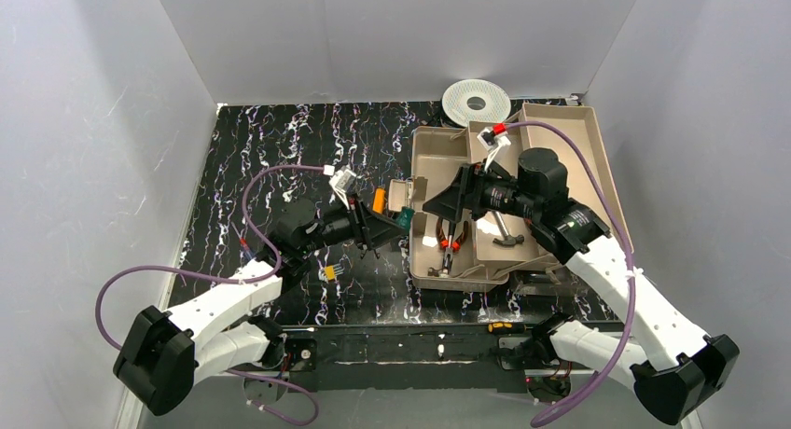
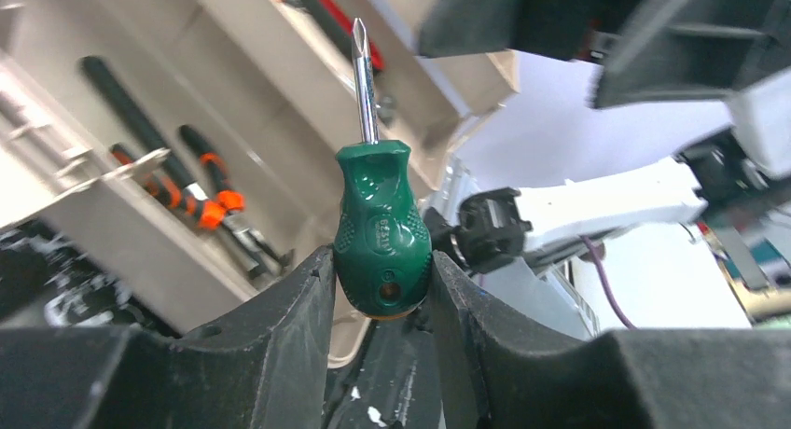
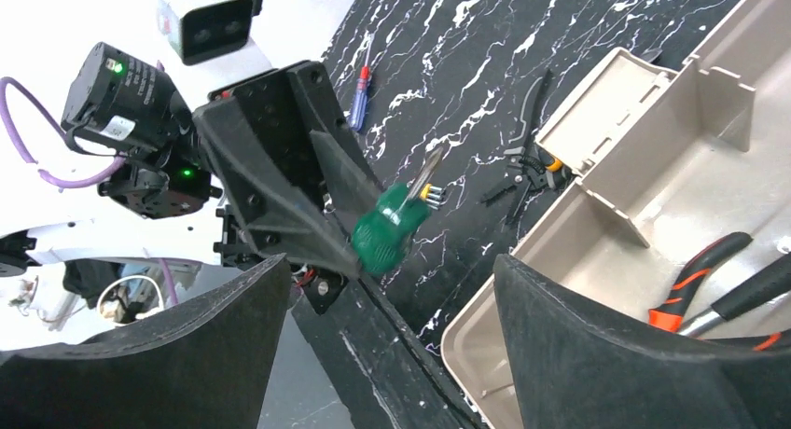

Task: Pack the tool kit

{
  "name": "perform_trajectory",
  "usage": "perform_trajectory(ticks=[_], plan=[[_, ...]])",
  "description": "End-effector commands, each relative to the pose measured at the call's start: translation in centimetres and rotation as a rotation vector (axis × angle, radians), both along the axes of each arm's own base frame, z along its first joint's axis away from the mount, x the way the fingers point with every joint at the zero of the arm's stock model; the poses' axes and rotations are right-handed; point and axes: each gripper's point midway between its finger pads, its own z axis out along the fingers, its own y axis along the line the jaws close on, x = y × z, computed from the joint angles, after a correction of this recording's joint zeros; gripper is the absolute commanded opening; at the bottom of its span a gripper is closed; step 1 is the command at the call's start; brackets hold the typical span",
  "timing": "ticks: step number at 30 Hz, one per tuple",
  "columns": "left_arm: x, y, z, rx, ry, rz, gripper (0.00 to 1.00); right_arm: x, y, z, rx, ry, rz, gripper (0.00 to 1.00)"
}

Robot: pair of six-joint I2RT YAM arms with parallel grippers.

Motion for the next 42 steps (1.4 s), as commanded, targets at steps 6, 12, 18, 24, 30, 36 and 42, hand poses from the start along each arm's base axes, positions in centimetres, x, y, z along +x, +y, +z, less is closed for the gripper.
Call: perform_trajectory(ticks=[6, 12, 18, 24, 30, 36, 42], plan=[[-2.5, -2.6, 4.0, -0.128, -0.125, -0.164, 0.0, 0.4, 1.7, 0.8, 0.083, -0.001, 0.035, 0.84], [-2.5, -3.1, 4.2, -0.135, -0.125, -0.178, 0.0, -0.1, 2.8, -0.2, 0.086, 0.032, 0.072, 0.83], [-2.5, -2.9, 4.6, -0.137, -0.145, -0.163, 0.0, -0.8, 3.6, -1.6, 0.065, 0.067, 0.105, 0.8], [-2.5, -2.7, 4.7, -0.136, -0.159, -0.15, 0.0, -1.4, 4.1, -2.6, 0.058, 0.096, 0.125, 0.57], [-2.4, -2.4, 5.0, -0.154, -0.187, -0.126, 0.0, -1.5, 4.4, -3.1, 0.044, 0.125, 0.134, 0.4], [-3.1, -2.1, 4.3, -0.122, -0.215, -0.15, 0.5, -0.9, 4.0, -2.5, 0.035, 0.108, 0.087, 0.13], [-2.6, -0.2, 2.6, -0.05, -0.211, -0.031, 0.94, 0.4, 2.2, -3.0, -0.081, 0.075, -0.018, 0.09]])
